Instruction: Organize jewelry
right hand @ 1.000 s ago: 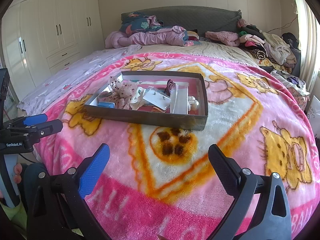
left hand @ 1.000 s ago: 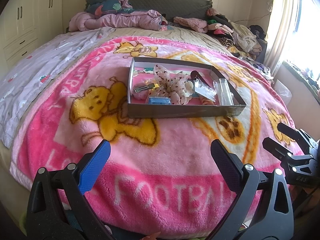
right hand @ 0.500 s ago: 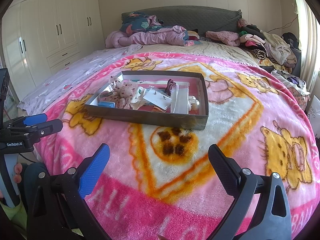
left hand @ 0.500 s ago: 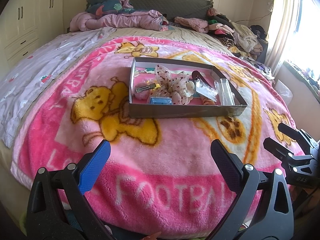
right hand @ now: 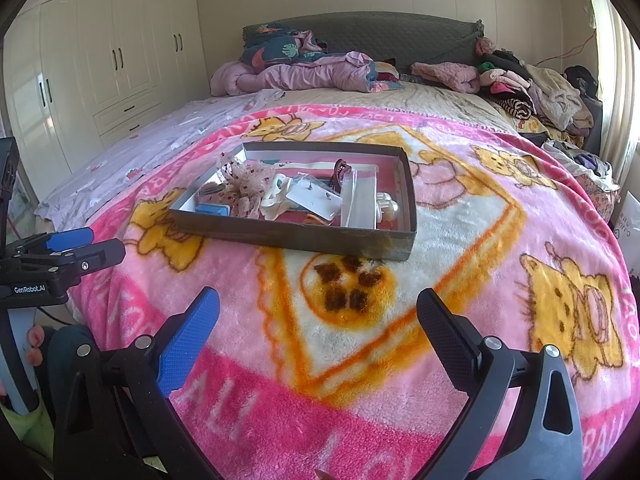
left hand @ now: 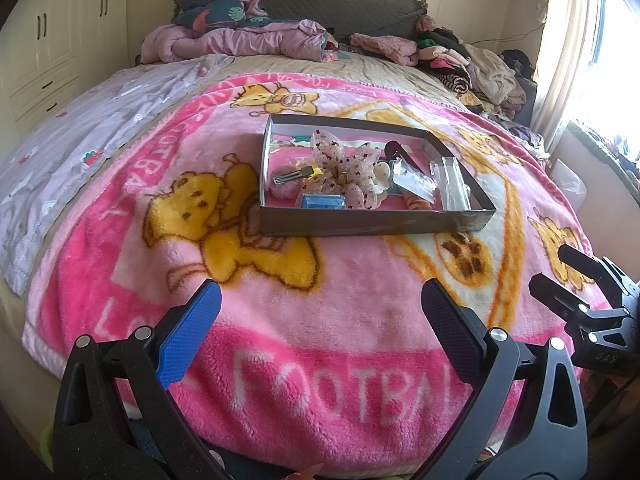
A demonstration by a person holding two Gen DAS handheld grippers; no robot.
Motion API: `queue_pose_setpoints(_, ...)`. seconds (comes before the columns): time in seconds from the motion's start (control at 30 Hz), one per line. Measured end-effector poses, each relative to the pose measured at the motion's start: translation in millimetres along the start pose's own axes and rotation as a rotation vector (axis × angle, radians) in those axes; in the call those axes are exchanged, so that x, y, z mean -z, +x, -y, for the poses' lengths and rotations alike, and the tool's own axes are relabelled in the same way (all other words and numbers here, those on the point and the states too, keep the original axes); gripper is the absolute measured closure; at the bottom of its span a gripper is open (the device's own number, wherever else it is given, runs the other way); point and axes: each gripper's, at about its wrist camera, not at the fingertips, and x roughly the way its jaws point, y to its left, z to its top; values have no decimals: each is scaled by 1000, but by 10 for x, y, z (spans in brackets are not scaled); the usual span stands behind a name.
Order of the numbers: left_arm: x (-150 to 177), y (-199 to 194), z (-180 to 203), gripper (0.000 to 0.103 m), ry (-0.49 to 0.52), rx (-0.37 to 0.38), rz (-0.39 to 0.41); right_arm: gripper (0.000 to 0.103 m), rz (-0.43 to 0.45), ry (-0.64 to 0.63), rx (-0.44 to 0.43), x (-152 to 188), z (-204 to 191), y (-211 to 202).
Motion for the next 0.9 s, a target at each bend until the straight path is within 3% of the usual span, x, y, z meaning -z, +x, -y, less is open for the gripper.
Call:
queue_pose_setpoints(0.67, -39, 112, -138, 11, -39, -28, -5, 7, 1, 12, 10, 23, 3, -3)
queue_pose_setpoints(0.8, -117, 297, -405, 11, -93, -93, -21, 6, 9, 56, 48, 27, 174, 27)
queue_pose_setpoints(0.9, -241, 555, -794, 11, -152, -174, -46, 6, 9, 117, 122, -8, 561, 124)
